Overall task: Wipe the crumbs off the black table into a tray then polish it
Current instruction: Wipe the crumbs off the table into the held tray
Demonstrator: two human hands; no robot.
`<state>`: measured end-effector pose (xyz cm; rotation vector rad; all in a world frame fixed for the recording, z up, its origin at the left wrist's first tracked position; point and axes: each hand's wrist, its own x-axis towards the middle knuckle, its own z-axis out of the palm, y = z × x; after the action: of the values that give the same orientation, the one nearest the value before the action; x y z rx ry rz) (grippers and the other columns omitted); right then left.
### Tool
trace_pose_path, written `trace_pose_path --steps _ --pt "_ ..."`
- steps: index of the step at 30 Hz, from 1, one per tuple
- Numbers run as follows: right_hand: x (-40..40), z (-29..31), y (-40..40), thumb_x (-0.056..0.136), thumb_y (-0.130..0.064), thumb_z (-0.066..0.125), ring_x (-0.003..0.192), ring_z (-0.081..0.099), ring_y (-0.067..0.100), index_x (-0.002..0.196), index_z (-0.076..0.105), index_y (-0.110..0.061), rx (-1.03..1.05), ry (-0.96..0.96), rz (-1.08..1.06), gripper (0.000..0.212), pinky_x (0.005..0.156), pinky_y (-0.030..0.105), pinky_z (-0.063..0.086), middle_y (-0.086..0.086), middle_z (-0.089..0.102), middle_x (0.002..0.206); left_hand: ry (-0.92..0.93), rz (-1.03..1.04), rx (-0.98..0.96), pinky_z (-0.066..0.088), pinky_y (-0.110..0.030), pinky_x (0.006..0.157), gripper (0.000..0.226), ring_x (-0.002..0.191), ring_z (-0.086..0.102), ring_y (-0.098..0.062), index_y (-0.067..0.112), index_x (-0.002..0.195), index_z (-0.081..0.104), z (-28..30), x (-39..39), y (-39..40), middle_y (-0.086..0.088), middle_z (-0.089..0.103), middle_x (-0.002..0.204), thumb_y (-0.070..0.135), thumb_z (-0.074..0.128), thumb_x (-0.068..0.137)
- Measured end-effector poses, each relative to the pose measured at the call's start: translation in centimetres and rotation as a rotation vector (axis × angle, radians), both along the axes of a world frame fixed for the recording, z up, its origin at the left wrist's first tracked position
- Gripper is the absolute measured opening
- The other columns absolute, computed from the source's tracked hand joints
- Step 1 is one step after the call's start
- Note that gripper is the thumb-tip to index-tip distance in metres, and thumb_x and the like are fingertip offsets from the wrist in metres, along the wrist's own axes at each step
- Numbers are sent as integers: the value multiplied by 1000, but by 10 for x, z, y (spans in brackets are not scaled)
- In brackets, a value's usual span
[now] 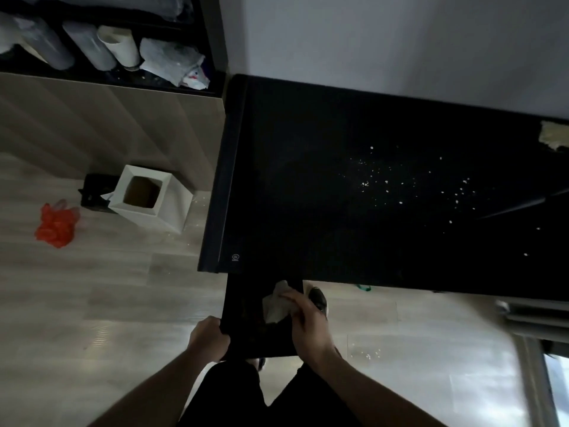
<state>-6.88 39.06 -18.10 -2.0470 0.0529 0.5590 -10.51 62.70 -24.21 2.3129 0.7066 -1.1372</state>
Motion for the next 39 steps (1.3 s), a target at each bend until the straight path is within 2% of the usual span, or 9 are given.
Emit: trace_pose_path --steps 3,7,12,17,20,22,26,31,39 --pt "26 8 -30 97 12 47 121 63 2 125 62 -54 96 -46 -153 73 111 34 49 -27 69 121 5 49 -4 45 -24 56 7 58 60 -22 15 62 61 1 2 -15 3 59 55 15 54 66" --pt "95 14 -83 100 5 49 129 60 6 141 60 -33 98 -92 -225 57 112 43 50 -10 66 136 14 69 9 50 -26 56 10 61 64 -23 15 65 64 4 8 -40 0 64 59 17 54 65" --pt "203 17 -145 101 -7 49 129 59 7 139 58 -42 -40 -179 -300 52 112 38 49 -13 63 140 36 101 21 58 -28 54 19 56 70 -18 13 70 70 8 22 -68 -1 68 57 17 53 64" --pt "300 -4 -178 102 -6 45 133 54 13 145 52 -32 -225 -219 -278 51 105 24 42 -8 55 148 35 175 10 59 -30 49 18 48 69 -18 13 66 69 9 31 -96 -3 68 55 14 50 65" --pt "340 -27 -190 98 -3 47 143 45 23 147 50 -33 -343 -207 -185 58 116 44 41 -2 47 154 26 192 12 58 -31 50 18 50 68 -18 14 66 68 7 33 -109 -4 68 56 15 50 65" --pt "350 -41 -190 93 -2 49 154 28 27 151 46 -32 -472 -150 -50 65 124 54 27 1 33 165 24 202 19 60 -35 54 19 53 69 -20 13 65 67 4 32 -114 -4 69 56 17 48 62" --pt "328 -47 -168 89 -6 55 155 17 30 153 42 -27 -621 -219 151 69 127 53 17 4 25 167 43 247 9 62 -40 58 19 54 70 -24 12 64 67 -2 28 -121 -6 70 56 16 49 60" --pt "241 -49 -137 89 3 56 154 26 31 146 56 -19 -389 -340 251 62 126 47 24 8 37 164 34 236 -11 62 -38 58 19 52 69 -20 11 64 68 8 31 -126 -6 69 53 15 49 62" --pt "91 -39 -98 92 0 45 150 29 -2 140 61 -35 -147 -156 358 62 123 32 33 -17 44 159 38 209 -31 62 -38 61 19 54 71 -23 11 64 67 22 31 -119 -6 68 52 17 48 63"
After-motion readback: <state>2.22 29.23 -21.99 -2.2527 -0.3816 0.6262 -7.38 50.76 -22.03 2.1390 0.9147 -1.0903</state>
